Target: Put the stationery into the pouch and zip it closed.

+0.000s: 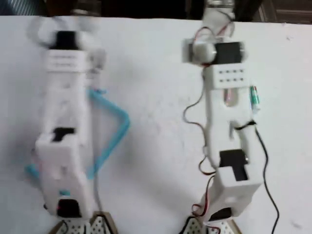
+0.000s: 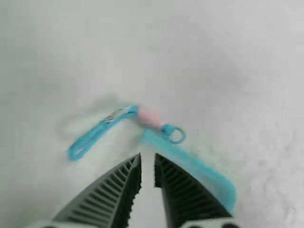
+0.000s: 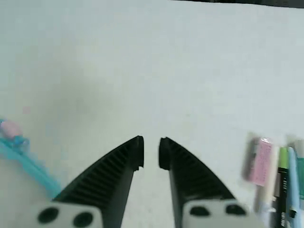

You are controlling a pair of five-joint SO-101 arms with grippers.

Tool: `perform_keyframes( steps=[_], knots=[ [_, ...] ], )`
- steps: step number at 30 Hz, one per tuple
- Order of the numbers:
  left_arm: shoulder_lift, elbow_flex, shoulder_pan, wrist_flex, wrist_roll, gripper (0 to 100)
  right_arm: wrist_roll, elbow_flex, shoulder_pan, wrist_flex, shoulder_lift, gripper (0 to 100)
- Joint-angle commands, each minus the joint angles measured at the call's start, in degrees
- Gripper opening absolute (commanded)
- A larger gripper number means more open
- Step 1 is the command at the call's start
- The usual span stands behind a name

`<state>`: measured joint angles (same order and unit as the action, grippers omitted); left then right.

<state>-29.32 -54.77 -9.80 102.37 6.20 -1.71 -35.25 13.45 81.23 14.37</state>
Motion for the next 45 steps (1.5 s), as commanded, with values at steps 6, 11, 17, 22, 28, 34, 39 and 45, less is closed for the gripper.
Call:
perform_keyframes(
  steps=[6,11,17,22,28,34,39,45],
  knots=[
    [21.76,25.76,-27.65,-0.97,3.08,23,-0.44,-5.98,22.02,-5.76,15.6,18.6],
    [22.9,36.66,-36.97,-1.41,2.99,23,-4.57,-19.43,27.47,-10.33,31.43,18.7],
    [22.99,42.73,-38.73,-1.41,2.99,22,-13.1,-40.35,27.38,-13.76,49.98,18.7],
    [22.99,42.37,-38.2,-2.2,2.9,10,-15.47,-49.05,27.21,-16.57,58.77,18.7],
    [22.99,42.99,-36.7,-2.37,2.99,8,-15.38,-45.54,27.3,-14.64,59.03,18.7],
    [22.99,42.9,-36.97,-3.08,3.43,8,-14.95,-44.92,28.53,-3.65,59.03,17.9],
    [22.73,42.99,-36.79,-3.69,3.43,8,-1.85,-45.19,30.29,6.37,58.86,1.9],
    [22.9,42.81,-36.88,-3.52,3.43,8,3.34,-45.01,29.93,19.65,59.03,1.8]
  ],
)
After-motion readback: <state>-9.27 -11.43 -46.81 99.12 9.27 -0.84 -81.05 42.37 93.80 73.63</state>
